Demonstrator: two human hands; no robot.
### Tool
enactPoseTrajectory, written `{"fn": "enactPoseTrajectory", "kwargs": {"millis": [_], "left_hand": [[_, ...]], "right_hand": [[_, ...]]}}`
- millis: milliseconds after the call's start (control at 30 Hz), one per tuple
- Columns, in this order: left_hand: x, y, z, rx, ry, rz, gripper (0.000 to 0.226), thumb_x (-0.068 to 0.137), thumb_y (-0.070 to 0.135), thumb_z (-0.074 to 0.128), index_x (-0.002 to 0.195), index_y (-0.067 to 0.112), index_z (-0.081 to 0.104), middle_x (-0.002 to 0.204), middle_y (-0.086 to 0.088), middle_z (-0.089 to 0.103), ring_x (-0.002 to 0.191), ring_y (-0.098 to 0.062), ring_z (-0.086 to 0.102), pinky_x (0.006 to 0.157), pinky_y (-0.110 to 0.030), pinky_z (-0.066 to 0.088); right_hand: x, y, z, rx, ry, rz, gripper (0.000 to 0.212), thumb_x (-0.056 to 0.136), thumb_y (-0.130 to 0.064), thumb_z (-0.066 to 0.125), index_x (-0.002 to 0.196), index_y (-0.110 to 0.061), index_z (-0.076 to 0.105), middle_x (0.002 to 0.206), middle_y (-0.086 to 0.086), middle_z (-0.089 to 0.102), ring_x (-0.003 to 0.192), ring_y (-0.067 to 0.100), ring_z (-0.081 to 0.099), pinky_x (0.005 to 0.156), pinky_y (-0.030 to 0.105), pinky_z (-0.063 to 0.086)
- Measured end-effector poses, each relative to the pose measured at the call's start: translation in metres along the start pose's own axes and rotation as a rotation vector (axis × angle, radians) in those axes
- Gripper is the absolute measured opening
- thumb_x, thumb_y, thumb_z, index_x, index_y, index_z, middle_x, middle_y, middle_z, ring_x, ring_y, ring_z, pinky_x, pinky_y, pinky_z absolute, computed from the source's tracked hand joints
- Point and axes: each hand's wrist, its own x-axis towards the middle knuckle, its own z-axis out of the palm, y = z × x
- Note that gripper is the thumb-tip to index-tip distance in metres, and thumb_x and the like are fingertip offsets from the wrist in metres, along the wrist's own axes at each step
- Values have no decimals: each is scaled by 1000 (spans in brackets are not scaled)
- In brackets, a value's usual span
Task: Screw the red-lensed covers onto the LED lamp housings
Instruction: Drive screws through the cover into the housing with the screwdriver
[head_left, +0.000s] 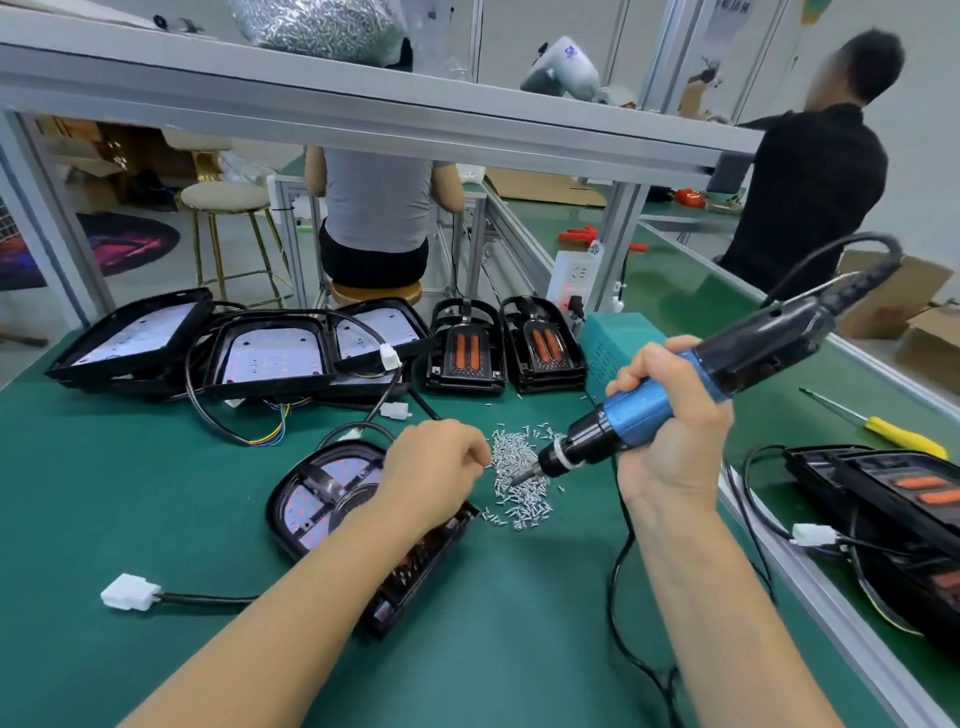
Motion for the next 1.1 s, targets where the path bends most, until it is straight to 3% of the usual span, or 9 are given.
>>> {"fn": "enactPoseTrajectory", "kwargs": {"millis": [133,267,433,567,633,733,833,933,1100], "left_hand": [[24,11,16,190,-204,60,24,84,6,59,94,23,72,99,3,72,98,-20,63,84,-25,38],[35,14,25,285,-289,90,22,83,5,61,92,22,72,99,2,72,97,-21,64,83,-26,37],[37,16,30,402,-280,125,26,82,3,59,86,28,68,96,2,73,95,-21,64,98,-34,32],[34,17,33,500,-226,80,23,79,1,55,77,24,59,89,1,71,87,-23,62,86,-33,31],[33,16,34,514,-221,32,27,78,-1,52,64,21,47,77,-1,66,79,-25,57,85,-33,30],[31,17,33,535,-211,-6,33,83,0,47,60,18,32,69,-6,56,75,-26,51,86,-34,29],[30,15,32,509,-245,-9,25,84,-2,43,65,14,43,85,-9,63,80,-26,52,93,-35,30],[28,9,26,400,-256,-8,26,83,-2,42,75,20,54,85,-6,63,74,-26,49,94,-36,31],[27,-2,12,211,-92,-29,19,88,9,54,85,24,65,94,7,69,97,-18,58,101,-35,27]], "right_hand": [[0,-4,-10,-9,25,7,21,71,-3,63,79,-16,49,55,0,50,48,16,48,53,24,42],[1,-5,-15,0,30,7,20,71,-3,63,79,-16,50,55,-1,50,48,15,49,53,24,43],[3,-6,-16,14,39,9,21,72,-2,63,79,-17,50,56,0,49,50,15,49,55,27,43],[1,-5,-14,27,26,20,21,72,-3,63,79,-17,50,56,-1,49,50,15,49,55,26,43],[-1,-5,-13,27,18,25,21,71,-3,63,77,-18,51,57,-1,49,50,15,49,55,26,44],[-2,-6,-11,25,14,21,21,71,-3,63,76,-19,51,57,-2,49,51,15,49,54,26,43],[-2,-9,-9,48,15,20,20,71,-4,63,75,-20,51,57,-1,49,51,14,48,55,25,43],[-1,-10,-6,91,14,38,20,70,-4,62,75,-20,51,58,-1,48,51,14,48,55,23,44],[-2,-8,-1,119,28,59,20,69,-4,61,75,-19,49,58,-2,47,50,13,48,54,21,44]]}}
